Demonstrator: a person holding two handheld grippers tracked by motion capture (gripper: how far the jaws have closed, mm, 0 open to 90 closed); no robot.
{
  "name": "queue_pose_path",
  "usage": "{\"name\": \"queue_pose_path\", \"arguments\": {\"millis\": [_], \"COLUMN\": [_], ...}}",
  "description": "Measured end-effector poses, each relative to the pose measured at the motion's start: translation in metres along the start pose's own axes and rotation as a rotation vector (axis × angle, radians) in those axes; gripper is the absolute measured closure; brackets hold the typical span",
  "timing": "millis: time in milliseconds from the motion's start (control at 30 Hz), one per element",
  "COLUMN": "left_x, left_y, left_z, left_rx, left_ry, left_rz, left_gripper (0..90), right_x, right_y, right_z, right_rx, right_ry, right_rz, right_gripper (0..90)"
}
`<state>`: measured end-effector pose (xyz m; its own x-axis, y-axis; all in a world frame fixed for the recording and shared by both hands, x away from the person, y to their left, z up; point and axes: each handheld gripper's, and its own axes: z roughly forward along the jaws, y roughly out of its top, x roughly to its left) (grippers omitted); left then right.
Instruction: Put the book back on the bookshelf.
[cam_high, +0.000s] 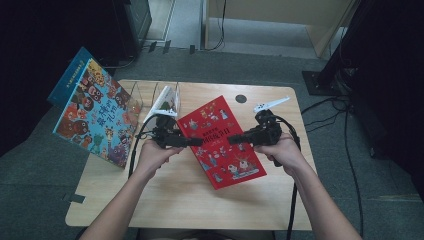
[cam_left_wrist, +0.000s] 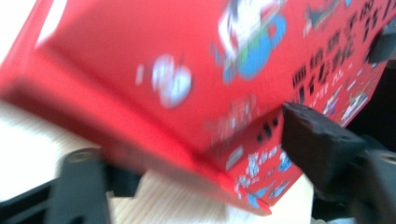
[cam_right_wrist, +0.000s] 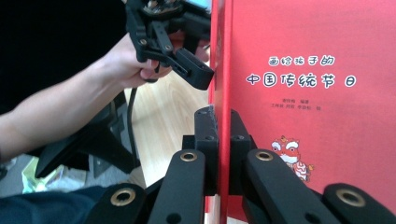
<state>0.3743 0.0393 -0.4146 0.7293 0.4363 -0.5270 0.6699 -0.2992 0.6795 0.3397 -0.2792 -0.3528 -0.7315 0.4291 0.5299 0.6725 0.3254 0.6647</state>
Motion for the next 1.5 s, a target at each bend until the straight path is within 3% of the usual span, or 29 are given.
{"name": "queue_pose_path", "arguments": {"millis": [167,200,300,433,500,567,633,700,733,767,833,967,1200,1500], "left_x": [0.001,0.002,0.001,0.0,0.001,-0.001,-0.005,-0.011,-0.014,-0.016,-0.022,-0.029,-0.035,-0.04], "left_y": [0.0,0.002,0.004,0.007,0.008,0.011,0.015,0.02,0.022,0.024,0.027,0.03,0.035,0.037], "left_z": [0.0,0.0,-0.004,-0.013,-0.021,-0.026,-0.03,-0.033,-0.035,-0.036,-0.036,-0.038,-0.043,-0.047], "left_rx": [-0.018,-0.048,-0.057,-0.044,-0.069,-0.091,-0.081,-0.073,-0.076,-0.07,-0.054,-0.051,-0.059,-0.063], "left_ry": [-0.017,-0.054,-0.064,-0.059,-0.084,-0.098,-0.09,-0.09,-0.1,-0.12,-0.129,-0.103,-0.072,0.007], "left_rz": [-0.001,-0.017,-0.01,-0.004,-0.01,0.011,0.038,0.069,0.079,0.093,0.125,0.154,0.161,0.191], "left_gripper": [17.0,12.8,11.6,23.2,35.1,46.7,53.2,61.4,64.0,68.2,73.9,76.3,77.2,80.7], "right_x": [0.001,0.001,0.002,-0.002,-0.005,-0.008,-0.009,-0.011,-0.013,-0.015,-0.019,-0.022,-0.024,-0.024], "right_y": [0.001,0.001,0.001,-0.001,-0.002,-0.002,-0.002,-0.002,-0.002,-0.003,-0.005,-0.007,-0.007,-0.007], "right_z": [0.003,0.003,0.004,0.006,0.007,0.007,0.007,0.011,0.013,0.015,0.017,0.018,0.013,0.013], "right_rx": [0.006,-0.001,-0.013,-0.006,-0.012,-0.013,-0.016,0.016,0.042,0.055,0.063,0.045,0.011,-0.011], "right_ry": [0.027,0.043,0.064,0.064,0.06,0.047,0.0,-0.069,-0.082,-0.065,-0.092,-0.095,-0.132,-0.267], "right_rz": [-0.002,-0.003,-0.001,-0.007,-0.015,-0.042,-0.077,-0.126,-0.126,-0.115,-0.118,-0.124,-0.131,-0.105], "right_gripper": [88.3,88.3,88.4,88.8,88.7,87.7,82.3,73.6,73.4,70.3,63.6,60.4,56.4,54.4]}}
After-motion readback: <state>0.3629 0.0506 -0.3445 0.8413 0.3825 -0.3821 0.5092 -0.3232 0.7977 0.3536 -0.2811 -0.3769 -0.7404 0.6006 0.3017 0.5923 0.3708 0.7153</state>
